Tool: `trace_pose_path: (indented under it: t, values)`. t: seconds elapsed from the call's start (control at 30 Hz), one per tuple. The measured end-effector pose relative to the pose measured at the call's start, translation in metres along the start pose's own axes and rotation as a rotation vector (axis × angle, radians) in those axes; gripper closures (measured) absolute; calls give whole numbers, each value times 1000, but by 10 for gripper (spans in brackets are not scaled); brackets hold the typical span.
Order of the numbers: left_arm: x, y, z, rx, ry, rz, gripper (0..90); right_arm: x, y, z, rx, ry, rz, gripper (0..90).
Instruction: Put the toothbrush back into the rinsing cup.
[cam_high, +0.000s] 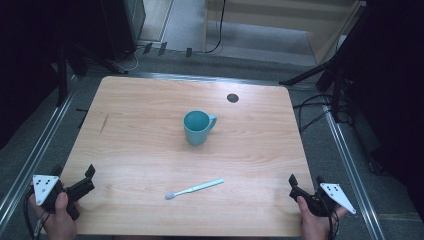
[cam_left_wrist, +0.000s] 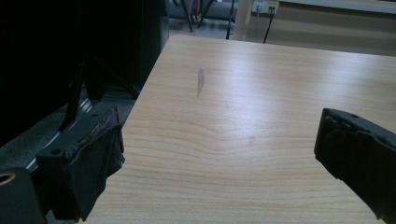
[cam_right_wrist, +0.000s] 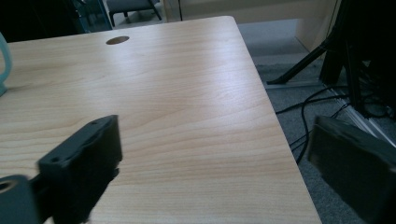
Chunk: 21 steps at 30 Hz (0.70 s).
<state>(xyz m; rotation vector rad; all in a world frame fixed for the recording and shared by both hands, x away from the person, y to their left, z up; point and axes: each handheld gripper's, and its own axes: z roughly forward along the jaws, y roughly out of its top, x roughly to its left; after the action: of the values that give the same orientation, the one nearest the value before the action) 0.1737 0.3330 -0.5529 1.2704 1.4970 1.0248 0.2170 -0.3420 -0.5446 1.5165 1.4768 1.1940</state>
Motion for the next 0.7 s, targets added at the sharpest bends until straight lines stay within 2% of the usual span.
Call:
trace_pose_path:
  t: [0.07, 0.17, 0.23, 0.27, 0.3, 0.33, 0.37, 0.4, 0.43, 0.5, 0.53, 0.6, 0.63, 0.7]
  values:
    - [0, 0, 0, 1, -1, -1, 14, 1, 0, 0, -8, -5, -14, 73]
    - [0, 0, 0, 0, -1, 0, 14, 1, 1, -1, -6, -9, -5, 181]
    - [0, 0, 0, 2, -6, -6, 14, 0, 2, -2, -3, 4, 8, 304]
    - [1, 0, 0, 3, -7, -7, 14, 0, 3, -3, 2, -4, 12, 375]
    - [1, 0, 0, 3, -7, -7, 14, 0, 3, -3, 2, -4, 12, 375]
    - [1, 0, 0, 3, -7, -8, 14, 0, 4, -3, 7, -1, 21, 449]
    - [0, 0, 1, 4, -8, -10, 14, 1, 6, -3, 14, 27, 11, 506]
    - [0, 0, 1, 6, -7, -9, 14, 3, 8, -4, 19, 31, -7, 582]
    - [0, 0, 1, 8, -6, -8, 15, 8, 13, -4, 35, 47, -41, 681]
    - [0, 1, 1, 11, -5, -6, 15, 13, 19, -4, 59, 84, -68, 736]
    - [0, 1, 1, 13, -5, -4, 15, 13, 19, -4, 59, 84, -68, 736]
    - [0, 1, 1, 14, -3, -3, 15, 20, 25, -4, 83, 158, -93, 792]
    - [0, 1, 1, 16, -1, -1, 15, 27, 29, -3, 103, 165, -138, 820]
    - [0, 1, 1, 16, 0, -2, 15, 31, 31, -2, 119, 174, -155, 828]
